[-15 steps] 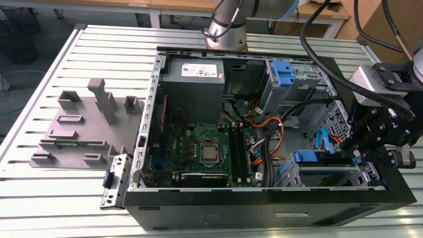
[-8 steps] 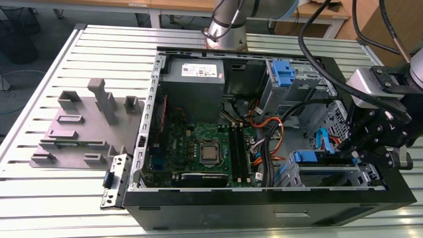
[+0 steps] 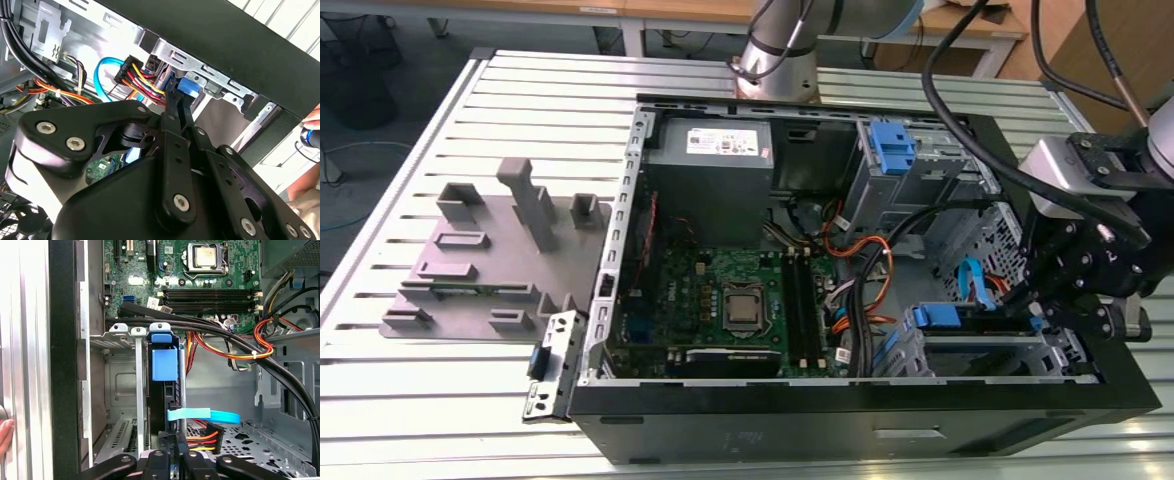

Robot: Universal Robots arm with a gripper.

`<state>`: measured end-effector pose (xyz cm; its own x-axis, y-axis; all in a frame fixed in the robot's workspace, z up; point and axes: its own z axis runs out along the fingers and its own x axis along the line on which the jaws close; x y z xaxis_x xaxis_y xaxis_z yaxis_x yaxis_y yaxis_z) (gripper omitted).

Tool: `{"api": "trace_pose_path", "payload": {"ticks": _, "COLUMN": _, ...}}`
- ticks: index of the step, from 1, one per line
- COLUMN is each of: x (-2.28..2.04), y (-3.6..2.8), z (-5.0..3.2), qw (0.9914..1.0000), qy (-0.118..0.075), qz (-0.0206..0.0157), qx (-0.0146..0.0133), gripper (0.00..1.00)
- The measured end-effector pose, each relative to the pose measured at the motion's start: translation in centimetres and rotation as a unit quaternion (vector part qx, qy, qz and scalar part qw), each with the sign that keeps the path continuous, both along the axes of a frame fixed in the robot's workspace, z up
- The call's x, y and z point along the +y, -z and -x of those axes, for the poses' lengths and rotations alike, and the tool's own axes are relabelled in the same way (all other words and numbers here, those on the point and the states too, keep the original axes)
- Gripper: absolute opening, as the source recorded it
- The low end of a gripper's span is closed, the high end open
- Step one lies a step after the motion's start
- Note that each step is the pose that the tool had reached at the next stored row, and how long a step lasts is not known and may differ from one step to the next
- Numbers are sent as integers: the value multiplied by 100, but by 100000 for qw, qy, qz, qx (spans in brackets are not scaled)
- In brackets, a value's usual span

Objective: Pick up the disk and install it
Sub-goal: 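Insert the second disk wire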

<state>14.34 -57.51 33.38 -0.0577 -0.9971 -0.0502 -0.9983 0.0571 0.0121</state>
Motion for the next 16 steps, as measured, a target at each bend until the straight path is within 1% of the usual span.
{"api": "trace_pose_path", "payload": {"ticks": 4, "x": 0, "y": -1, "z": 0, "qw": 100000, "qy": -4, "qz": -5, "qx": 1, "gripper": 16}}
{"api": "trace_pose_path", "payload": {"ticks": 8, "x": 0, "y": -44, "z": 0, "qw": 100000, "qy": -4, "qz": -4, "qx": 0, "gripper": 16}}
{"api": "trace_pose_path", "payload": {"ticks": 12, "x": 3, "y": -45, "z": 31, "qw": 100000, "qy": -3, "qz": -1, "qx": 1, "gripper": 16}}
{"api": "trace_pose_path", "payload": {"ticks": 16, "x": 3, "y": -44, "z": 34, "qw": 100000, "qy": -5, "qz": -3, "qx": 1, "gripper": 16}}
